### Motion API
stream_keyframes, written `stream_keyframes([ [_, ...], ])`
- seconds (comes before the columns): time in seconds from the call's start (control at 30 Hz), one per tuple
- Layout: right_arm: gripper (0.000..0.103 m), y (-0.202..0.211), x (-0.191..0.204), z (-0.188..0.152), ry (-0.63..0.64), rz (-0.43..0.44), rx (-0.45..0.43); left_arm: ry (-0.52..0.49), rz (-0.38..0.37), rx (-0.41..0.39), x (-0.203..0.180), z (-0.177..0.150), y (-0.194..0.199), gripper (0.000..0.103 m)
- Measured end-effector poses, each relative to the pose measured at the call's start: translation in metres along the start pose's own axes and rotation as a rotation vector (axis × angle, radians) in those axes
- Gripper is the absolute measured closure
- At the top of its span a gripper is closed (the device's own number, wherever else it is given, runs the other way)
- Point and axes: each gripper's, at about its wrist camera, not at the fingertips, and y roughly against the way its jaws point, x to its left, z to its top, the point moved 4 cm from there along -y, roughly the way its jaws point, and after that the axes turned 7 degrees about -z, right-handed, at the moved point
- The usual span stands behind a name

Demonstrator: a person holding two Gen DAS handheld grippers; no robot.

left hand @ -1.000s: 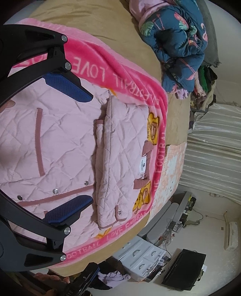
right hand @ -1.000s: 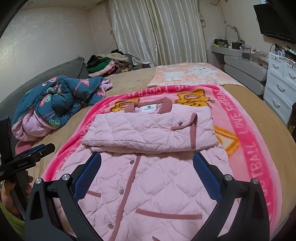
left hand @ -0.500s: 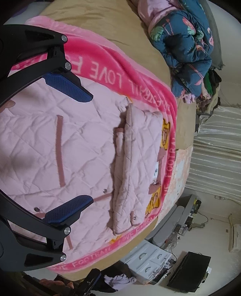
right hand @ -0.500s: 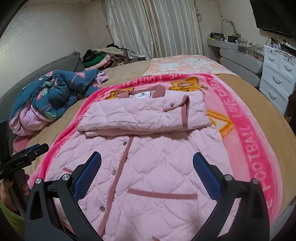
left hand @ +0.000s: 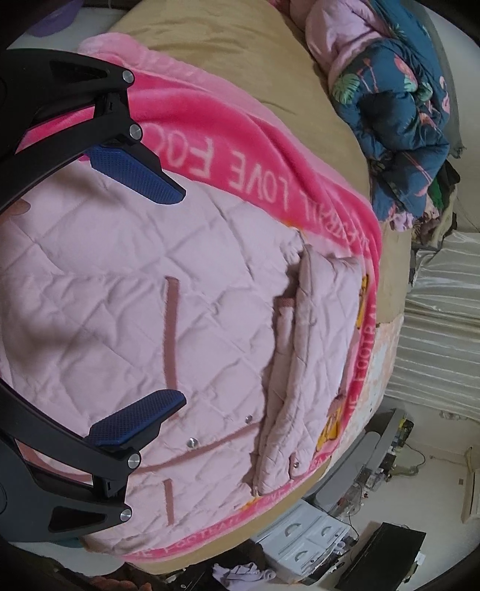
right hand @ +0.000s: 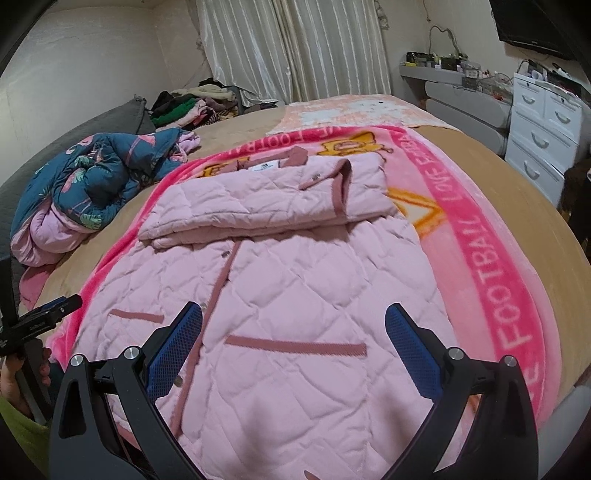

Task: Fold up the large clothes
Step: 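Move both grippers down to the jacket hem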

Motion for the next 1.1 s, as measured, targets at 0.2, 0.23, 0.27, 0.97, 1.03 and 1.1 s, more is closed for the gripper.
stream_keyframes([
  [0.2,0.004,-0.004,-0.009,-0.017,0.0,-0.02,0.03,0.011,0.017,0.025,0.016,-0.015,0.001,0.009],
  [0.23,0.004,-0.005,-0.011,-0.02,-0.003,-0.023,0.036,0.015,0.024,0.033,0.021,-0.019,0.001,0.009],
  [0.27,0.004,-0.005,-0.015,-0.023,-0.008,-0.025,0.041,0.019,0.025,0.037,0.023,-0.021,0.001,0.009],
  [0.97,0.004,0.001,-0.058,-0.059,-0.049,-0.078,0.084,0.128,-0.064,0.163,0.076,-0.082,0.007,0.027],
  [1.03,0.004,0.003,-0.062,-0.062,-0.054,-0.083,0.087,0.118,-0.07,0.177,0.075,-0.087,0.008,0.036],
  [1.1,0.004,0.005,-0.066,-0.066,-0.057,-0.089,0.092,0.111,-0.072,0.193,0.074,-0.092,0.007,0.042],
])
